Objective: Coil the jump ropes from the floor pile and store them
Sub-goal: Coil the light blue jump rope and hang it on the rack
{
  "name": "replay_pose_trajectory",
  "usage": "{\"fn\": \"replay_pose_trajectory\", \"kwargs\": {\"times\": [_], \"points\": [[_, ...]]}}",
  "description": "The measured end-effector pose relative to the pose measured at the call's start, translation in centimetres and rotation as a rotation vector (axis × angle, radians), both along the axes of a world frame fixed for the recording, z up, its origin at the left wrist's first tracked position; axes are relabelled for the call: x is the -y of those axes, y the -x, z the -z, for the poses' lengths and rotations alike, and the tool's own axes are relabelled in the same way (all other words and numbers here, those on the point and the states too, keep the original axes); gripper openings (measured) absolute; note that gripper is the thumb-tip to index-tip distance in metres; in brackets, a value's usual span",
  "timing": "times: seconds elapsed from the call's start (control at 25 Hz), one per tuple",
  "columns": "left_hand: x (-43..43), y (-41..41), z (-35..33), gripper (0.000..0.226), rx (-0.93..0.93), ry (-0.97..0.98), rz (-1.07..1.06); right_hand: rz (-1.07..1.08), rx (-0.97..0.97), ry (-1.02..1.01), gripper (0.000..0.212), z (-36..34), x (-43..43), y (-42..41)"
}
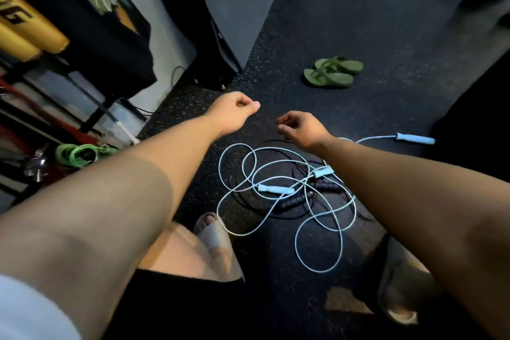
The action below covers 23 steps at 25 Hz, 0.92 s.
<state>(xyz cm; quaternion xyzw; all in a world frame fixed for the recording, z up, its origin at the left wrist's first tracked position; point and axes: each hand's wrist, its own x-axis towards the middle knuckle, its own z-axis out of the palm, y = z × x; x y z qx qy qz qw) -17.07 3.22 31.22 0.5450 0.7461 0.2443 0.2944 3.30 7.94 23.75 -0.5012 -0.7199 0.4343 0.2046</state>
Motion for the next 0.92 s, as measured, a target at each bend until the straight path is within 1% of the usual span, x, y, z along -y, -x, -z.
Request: {"fn": "replay_pose_trajectory", "kwargs": {"times": [0.24, 0.48, 0.68, 0.76, 0.84, 0.92], "points": [[-0.1, -4.8, 8.5, 0.023, 0.007, 0.18, 0.071, 0.065, 0.063, 0.105, 0.007, 4.9, 0.3, -5.1], [0.1, -7.1, 16.7, 0.018, 0.034, 0.333, 0.103, 0.043, 0.145, 0.243, 0.016, 12.0, 1.1, -6.5], [0.6, -4.6, 23.2, 0.013, 0.021, 0.446, 0.029, -0.052, 0.187, 0.355, 0.015, 17.1, 0.8, -4.8], [0.7, -2.6, 25.1, 0.014, -0.012, 0.478, 0.006, -0.106, 0.226, 0.348, 0.017, 18.1, 0.3, -3.6], [0.7, -0.8, 27.0, 0.016, -0.028, 0.505, -0.019, -0.16, 0.285, 0.341, 0.024, 19.6, -0.5, -1.9], [0.8, 0.2, 28.7, 0.017, -0.026, 0.537, -0.042, -0.243, 0.387, 0.336, 0.034, 21.3, -1.1, -0.1]]}}
